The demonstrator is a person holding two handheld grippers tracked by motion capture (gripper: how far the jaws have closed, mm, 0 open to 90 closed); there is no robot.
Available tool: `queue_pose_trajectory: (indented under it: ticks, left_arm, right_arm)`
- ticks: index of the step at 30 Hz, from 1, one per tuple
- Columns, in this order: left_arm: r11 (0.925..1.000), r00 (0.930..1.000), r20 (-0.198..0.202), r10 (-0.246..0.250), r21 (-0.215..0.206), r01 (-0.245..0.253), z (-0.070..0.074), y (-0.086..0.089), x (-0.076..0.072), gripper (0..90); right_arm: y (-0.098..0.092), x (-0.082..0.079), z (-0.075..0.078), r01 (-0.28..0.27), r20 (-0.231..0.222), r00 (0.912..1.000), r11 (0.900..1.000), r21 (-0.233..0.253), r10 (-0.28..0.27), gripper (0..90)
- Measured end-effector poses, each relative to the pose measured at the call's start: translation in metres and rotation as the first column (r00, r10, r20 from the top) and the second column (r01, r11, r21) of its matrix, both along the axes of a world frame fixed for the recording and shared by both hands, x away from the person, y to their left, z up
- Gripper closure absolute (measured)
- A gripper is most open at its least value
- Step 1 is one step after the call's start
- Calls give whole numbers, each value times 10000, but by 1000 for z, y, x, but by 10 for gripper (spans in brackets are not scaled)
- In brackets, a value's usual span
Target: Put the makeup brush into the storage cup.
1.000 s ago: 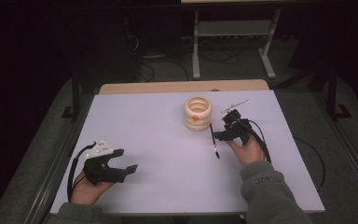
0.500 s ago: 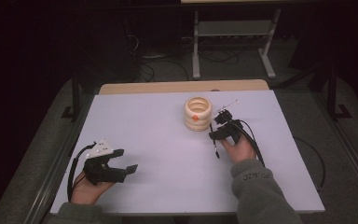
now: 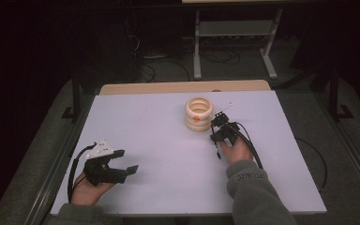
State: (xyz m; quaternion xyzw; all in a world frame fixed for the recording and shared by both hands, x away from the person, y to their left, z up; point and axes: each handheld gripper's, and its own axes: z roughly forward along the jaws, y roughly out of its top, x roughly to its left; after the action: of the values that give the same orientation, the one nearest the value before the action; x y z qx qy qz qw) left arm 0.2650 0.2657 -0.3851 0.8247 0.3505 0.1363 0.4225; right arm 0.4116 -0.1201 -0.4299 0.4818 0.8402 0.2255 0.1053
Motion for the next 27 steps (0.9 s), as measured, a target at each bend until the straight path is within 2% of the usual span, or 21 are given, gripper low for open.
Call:
queue_pose_trajectory:
  ticks: [2,4,5,6,9,11,12,18,24,27]
  left_arm:
    - [10000,10000,-12,-1,-19,1,0,0,0,205]
    - [10000,10000,-20,5,-29,-6,0,0,0,205]
    - [10000,10000,-16,-4,-32,4,0,-1,0,205]
    - [10000,10000,-16,-4,-32,4,0,-1,0,205]
    - [10000,10000,4,-43,-28,43,0,-1,0,205]
    - [10000,10000,10,-50,-13,50,0,-1,0,205]
    - [10000,10000,20,-63,-1,63,0,-1,0,206]
    - [10000,10000,-32,3,-52,-4,0,-1,0,206]
    - [10000,10000,16,-20,-69,20,0,0,0,208]
    - [10000,10000,6,-32,-42,32,0,1,0,209]
  right_arm:
    - [2,-1,0,294,-36,9996,9995,-91,-294,784]
    - [4,-2,1,390,-78,9992,9992,-124,-391,795]
    - [5,-2,1,803,-148,9966,9967,-91,-804,807]
    - [5,-2,1,803,-148,9966,9967,-91,-804,807]
    - [3,-1,1,1398,-337,9897,9900,196,-1391,834]
    - [3,-1,1,1486,-376,9883,9886,239,-1477,839]
    - [0,0,0,1629,-475,9858,9857,430,-1609,848]
    - [-3,0,0,1791,-641,9826,9811,734,-1745,850]
    - [-7,1,1,1833,-548,9821,9815,557,-1803,852]
    - [-12,1,1,1904,-643,9803,9802,535,-1869,852]
